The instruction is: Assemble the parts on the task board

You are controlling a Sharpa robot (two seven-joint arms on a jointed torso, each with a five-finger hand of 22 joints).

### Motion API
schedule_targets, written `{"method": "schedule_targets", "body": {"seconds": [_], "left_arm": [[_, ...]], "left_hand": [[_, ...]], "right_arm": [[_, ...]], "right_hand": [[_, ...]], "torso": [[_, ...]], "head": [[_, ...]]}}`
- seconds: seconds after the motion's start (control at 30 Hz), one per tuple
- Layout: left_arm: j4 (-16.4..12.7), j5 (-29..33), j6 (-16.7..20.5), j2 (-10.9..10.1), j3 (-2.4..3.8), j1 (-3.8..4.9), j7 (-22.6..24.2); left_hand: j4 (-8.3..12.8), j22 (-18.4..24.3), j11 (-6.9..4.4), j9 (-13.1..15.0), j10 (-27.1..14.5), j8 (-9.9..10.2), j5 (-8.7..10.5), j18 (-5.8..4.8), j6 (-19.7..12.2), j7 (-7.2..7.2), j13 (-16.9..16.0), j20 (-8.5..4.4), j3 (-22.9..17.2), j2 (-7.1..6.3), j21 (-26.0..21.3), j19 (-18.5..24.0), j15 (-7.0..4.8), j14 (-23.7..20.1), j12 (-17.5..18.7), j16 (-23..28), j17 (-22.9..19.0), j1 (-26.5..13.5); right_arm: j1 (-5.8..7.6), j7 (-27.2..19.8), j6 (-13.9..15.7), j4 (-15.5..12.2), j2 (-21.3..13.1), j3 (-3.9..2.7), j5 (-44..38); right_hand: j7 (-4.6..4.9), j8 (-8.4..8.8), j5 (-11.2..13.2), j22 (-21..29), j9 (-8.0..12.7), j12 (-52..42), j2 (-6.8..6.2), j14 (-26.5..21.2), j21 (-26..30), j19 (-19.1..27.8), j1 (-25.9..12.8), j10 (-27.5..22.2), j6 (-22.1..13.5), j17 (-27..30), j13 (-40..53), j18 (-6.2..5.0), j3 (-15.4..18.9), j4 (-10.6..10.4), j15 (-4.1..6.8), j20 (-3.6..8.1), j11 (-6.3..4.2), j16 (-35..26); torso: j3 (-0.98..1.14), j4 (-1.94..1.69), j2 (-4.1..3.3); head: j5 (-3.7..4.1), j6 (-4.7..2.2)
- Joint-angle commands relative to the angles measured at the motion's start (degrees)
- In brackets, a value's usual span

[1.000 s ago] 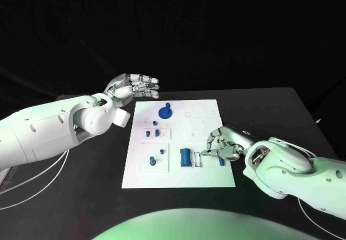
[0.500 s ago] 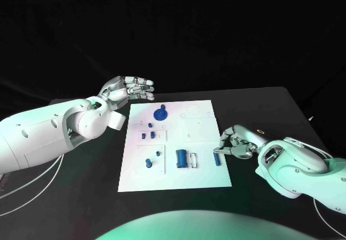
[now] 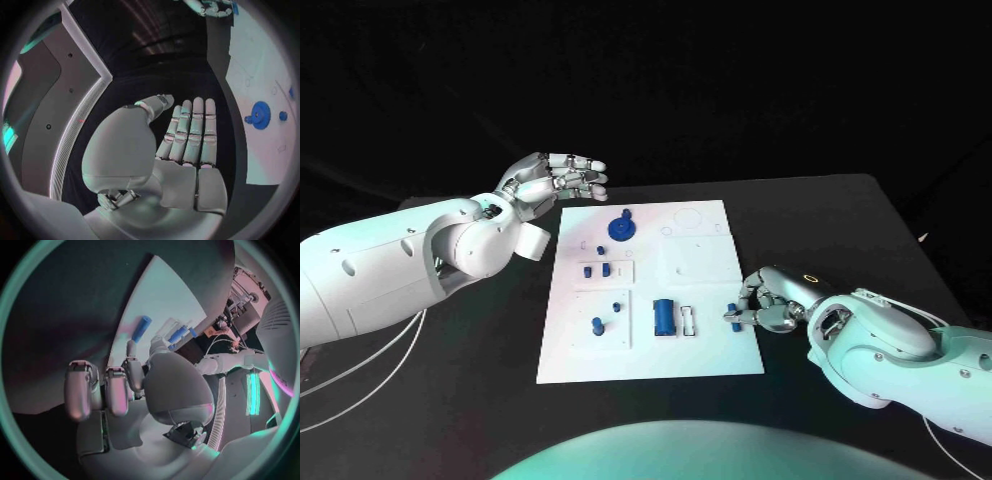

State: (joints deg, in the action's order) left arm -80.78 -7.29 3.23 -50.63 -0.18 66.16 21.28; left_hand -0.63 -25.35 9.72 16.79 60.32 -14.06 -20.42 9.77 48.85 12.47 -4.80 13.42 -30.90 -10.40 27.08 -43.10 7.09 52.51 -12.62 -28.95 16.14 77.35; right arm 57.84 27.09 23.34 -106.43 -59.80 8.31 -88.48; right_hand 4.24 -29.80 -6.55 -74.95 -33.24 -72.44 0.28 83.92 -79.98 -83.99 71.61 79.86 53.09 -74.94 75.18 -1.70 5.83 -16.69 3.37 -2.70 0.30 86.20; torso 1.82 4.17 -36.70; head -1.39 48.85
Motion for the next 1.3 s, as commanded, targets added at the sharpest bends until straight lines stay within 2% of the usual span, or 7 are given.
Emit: {"method": "schedule_targets", "body": {"seconds": [0.03, 0.33, 0.7, 0.83, 0.9, 1.17, 1.3], "left_arm": [[-0.19, 0.12, -0.98, -0.01, 0.03, 0.03, 0.23], [-0.16, 0.11, -1.01, -0.05, 0.02, 0.02, 0.22], [-0.18, 0.09, -1.00, -0.06, 0.02, 0.02, 0.20], [-0.17, 0.08, -0.98, -0.06, 0.02, 0.02, 0.18], [-0.17, 0.07, -0.97, -0.06, 0.02, 0.02, 0.16], [-0.15, 0.07, -0.93, -0.06, 0.01, 0.01, 0.09], [-0.15, 0.06, -0.90, 0.04, 0.01, 0.01, 0.05]], "left_hand": [[0.17, 0.07, -0.16, -0.07, -0.44, -0.16, -0.33, 0.30, -0.53, 0.82, -0.06, 0.22, -0.32, 0.16, -0.20, -0.09, -0.01, -0.42, -0.37, 0.34, 0.10, -0.34], [0.17, 0.07, -0.16, -0.07, -0.44, -0.16, -0.33, 0.30, -0.53, 0.82, -0.06, 0.22, -0.32, 0.16, -0.20, -0.09, -0.01, -0.42, -0.37, 0.34, 0.10, -0.34], [0.17, 0.07, -0.16, -0.07, -0.44, -0.16, -0.33, 0.30, -0.53, 0.82, -0.06, 0.22, -0.32, 0.16, -0.20, -0.09, -0.01, -0.42, -0.37, 0.34, 0.10, -0.34], [0.18, 0.07, -0.15, -0.09, -0.45, -0.20, -0.32, 0.31, -0.52, 0.84, -0.08, 0.23, -0.34, 0.19, -0.25, -0.13, 0.00, -0.42, -0.41, 0.32, 0.16, -0.37], [0.28, 0.05, -0.18, -0.10, -0.45, -0.23, -0.35, 0.33, -0.51, 0.82, -0.09, 0.21, -0.47, 0.33, -0.26, -0.16, -0.03, -0.42, -0.44, 0.32, 0.20, -0.20], [0.80, -0.14, -0.21, -0.15, -0.48, -0.31, -0.33, 0.35, -0.48, 0.80, -0.12, 0.10, -0.93, 0.76, -0.13, -0.23, -0.07, -0.47, -0.53, 0.38, 0.29, 0.48], [1.13, -0.32, -0.20, -0.19, -0.50, -0.34, -0.33, 0.33, -0.47, 0.82, -0.13, 0.03, -1.14, 0.96, 0.02, -0.21, -0.09, -0.47, -0.57, 0.41, 0.33, 0.82]], "right_arm": [[-0.29, 1.59, -2.29, 0.39, 0.42, -0.01, -2.50], [-0.78, 1.95, -3.46, 1.35, 1.33, 0.03, -3.28], [-1.35, 2.30, -5.22, 1.93, 1.98, 0.09, -4.43], [-1.46, 2.38, -4.43, 1.87, 2.08, 0.10, -4.83], [-1.50, 2.39, -3.56, 1.77, 2.10, 0.10, -4.88], [-1.46, 1.26, 1.27, 0.58, 1.74, 0.09, -2.89], [-0.85, -1.13, 4.08, -0.50, 1.63, 0.03, 0.38]], "right_hand": [[0.11, 0.23, -0.27, -12.33, -0.06, 0.38, -0.11, 4.18, 0.11, -2.07, -0.34, 0.13, 0.37, -5.79, 0.35, -0.35, 0.38, 0.00, 0.08, -0.23, -0.16, -0.04], [0.02, 0.39, -0.68, -12.32, -0.20, 0.43, -0.02, 4.18, 0.19, -2.05, 2.08, 0.10, 0.42, -5.80, 0.35, -0.37, 0.54, 0.35, 0.14, -0.17, -0.23, -0.08], [-0.40, 1.85, 0.85, -12.31, 0.23, 0.77, -0.15, 4.19, 0.32, -2.02, 13.45, -0.23, 0.90, -5.89, 0.31, -0.37, -4.04, 1.91, 0.54, 0.20, -0.67, -0.14], [-0.59, 2.89, -3.24, -12.35, 0.88, 1.07, -0.75, 4.20, 0.22, -2.06, 18.86, -0.55, 1.58, -5.94, 0.27, -0.36, -10.43, 3.24, 0.86, 0.54, -0.97, -0.17], [-0.51, 2.79, -5.84, -12.37, 0.48, 1.03, -2.82, 4.21, 0.11, -2.10, 18.86, -0.31, 1.68, -5.99, 0.34, -0.33, -16.64, 3.14, 0.61, 0.51, -0.97, -0.17], [-0.36, 0.12, -5.71, -12.47, -3.32, 0.65, -8.13, 4.29, -0.36, -2.27, 9.47, 0.65, -0.23, -6.28, 0.65, -0.25, -36.12, 4.25, 0.57, 0.36, -0.75, -0.11], [0.00, -0.43, -5.34, -12.38, -4.36, 0.96, -8.47, 4.22, -0.05, -2.12, 5.98, 0.51, -0.83, -6.02, 0.49, -0.32, -42.15, 6.73, 0.44, 0.26, -0.52, -0.27]], "torso": [[0.08, -0.08, -0.04], [0.03, -0.01, -0.01], [-0.02, 0.01, 0.01], [-0.09, -0.03, 0.05], [-0.10, -0.04, 0.06], [-0.08, 0.04, 0.09], [-0.07, -0.08, 0.02]], "head": [[-0.21, 0.14], [-0.47, 0.29], [-0.42, 0.50], [-0.41, 0.46], [-0.40, 0.48], [-0.56, 0.33], [-0.65, 0.18]]}}
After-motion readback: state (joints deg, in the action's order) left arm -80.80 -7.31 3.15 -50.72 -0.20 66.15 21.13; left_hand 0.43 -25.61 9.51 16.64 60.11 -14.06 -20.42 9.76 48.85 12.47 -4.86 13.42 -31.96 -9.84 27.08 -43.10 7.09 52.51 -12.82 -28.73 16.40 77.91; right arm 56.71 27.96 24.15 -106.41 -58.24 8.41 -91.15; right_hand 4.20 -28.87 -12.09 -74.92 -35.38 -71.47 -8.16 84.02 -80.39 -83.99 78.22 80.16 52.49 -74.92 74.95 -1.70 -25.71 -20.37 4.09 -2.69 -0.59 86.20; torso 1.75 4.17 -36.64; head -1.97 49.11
